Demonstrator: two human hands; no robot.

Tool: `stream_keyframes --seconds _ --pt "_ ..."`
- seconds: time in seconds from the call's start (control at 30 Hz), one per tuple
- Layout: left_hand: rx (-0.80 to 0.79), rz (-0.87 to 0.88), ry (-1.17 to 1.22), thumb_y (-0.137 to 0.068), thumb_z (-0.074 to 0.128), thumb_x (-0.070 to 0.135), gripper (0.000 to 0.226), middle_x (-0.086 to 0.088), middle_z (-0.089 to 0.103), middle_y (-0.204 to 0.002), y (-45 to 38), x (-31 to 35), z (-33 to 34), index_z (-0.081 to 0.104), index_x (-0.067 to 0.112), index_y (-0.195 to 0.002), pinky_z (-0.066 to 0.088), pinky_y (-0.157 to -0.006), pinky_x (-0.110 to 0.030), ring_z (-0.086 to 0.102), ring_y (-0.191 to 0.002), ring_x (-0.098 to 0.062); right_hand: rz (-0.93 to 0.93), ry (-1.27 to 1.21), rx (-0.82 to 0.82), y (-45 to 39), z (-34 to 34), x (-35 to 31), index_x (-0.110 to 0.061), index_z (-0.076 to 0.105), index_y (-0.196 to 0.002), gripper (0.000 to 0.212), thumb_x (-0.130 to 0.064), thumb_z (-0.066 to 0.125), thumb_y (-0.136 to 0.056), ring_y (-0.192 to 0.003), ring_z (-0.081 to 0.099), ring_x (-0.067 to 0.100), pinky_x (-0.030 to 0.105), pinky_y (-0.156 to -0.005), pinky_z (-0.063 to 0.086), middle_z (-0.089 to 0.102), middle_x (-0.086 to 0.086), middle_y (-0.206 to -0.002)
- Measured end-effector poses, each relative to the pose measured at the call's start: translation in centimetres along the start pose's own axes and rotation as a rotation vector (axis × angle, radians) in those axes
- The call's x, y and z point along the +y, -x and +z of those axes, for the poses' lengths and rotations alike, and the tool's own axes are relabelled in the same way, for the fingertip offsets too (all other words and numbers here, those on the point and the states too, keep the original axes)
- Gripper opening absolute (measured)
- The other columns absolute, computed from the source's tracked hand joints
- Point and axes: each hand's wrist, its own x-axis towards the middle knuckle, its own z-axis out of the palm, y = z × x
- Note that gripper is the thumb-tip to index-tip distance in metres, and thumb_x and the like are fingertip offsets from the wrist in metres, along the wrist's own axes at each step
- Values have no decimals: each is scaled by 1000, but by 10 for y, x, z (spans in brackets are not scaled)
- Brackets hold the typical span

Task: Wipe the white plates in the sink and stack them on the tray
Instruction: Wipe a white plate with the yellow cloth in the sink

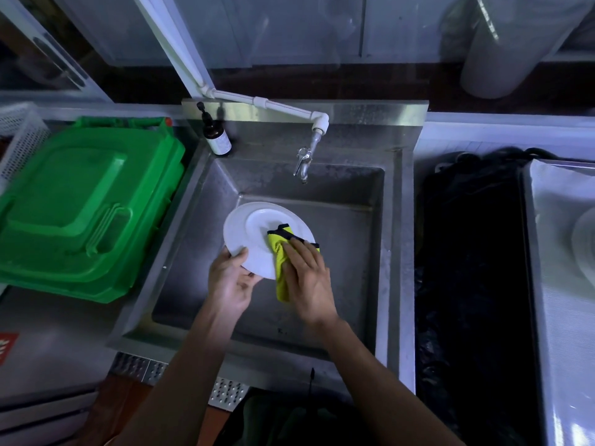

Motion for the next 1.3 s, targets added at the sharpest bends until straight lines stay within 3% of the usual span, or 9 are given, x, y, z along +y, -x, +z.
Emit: stream_keyframes --seconds 0.13,0.23,0.5,0.63,0.77,0.97,1.13,1.3 --pt "-83 26 -14 -89 60 3 55 -18 64 -135 3 4 -7 51 4 -143 61 -82 -49 62 -122 -38 48 -93 57 -6 0 13 -24 49 -148 41 -29 43 -107 -144 33 24 47 -114 34 39 -3 -158" --pt "-145 25 -14 -87 59 3 48 -12 70 -125 3 8 -16 59 8 -135 61 -79 -46 67 -116 -32 92 -149 92 -12 -3 19 -17 51 -146 41 -23 47 -106 -143 35 29 47 -117 31 42 4 -157" --pt "-340 -25 -163 -90 55 5 58 -16 59 -142 9 19 -28 46 7 -147 53 -94 -61 59 -128 -36 176 -216 86 -41 -23 27 -19 51 -144 40 -21 40 -106 -129 49 31 47 -109 39 54 4 -144" --pt "-378 -70 -207 -87 56 6 59 -16 60 -141 14 20 -28 47 6 -146 56 -90 -58 60 -126 -38 184 -195 84 -52 -32 29 -14 54 -140 38 -21 39 -106 -127 51 29 49 -109 39 57 5 -140" --pt "-404 -85 -279 -86 60 6 59 -20 61 -139 15 19 -29 49 4 -144 56 -89 -58 60 -124 -42 153 -148 85 -60 -36 25 -16 56 -139 37 -22 39 -106 -125 53 29 47 -108 40 59 2 -139" --pt "-392 -91 -389 -80 65 8 57 -24 64 -132 16 14 -27 57 3 -136 57 -88 -56 60 -122 -47 85 -44 57 -62 -37 14 -25 46 -149 43 -23 38 -107 -130 44 28 48 -108 36 47 -5 -152" --pt "-388 -106 -406 -78 65 6 55 -26 65 -129 19 10 -22 58 1 -132 53 -92 -59 60 -120 -48 -42 11 47 -59 -31 -7 -30 51 -144 42 -22 41 -105 -130 39 25 48 -99 38 46 -9 -151" --pt "-396 -97 -407 -79 65 7 54 -29 65 -127 22 10 -18 57 -1 -132 49 -96 -61 63 -113 -46 -172 76 41 -51 -22 -23 -29 57 -140 39 -23 47 -103 -135 40 25 50 -104 36 48 -8 -151"
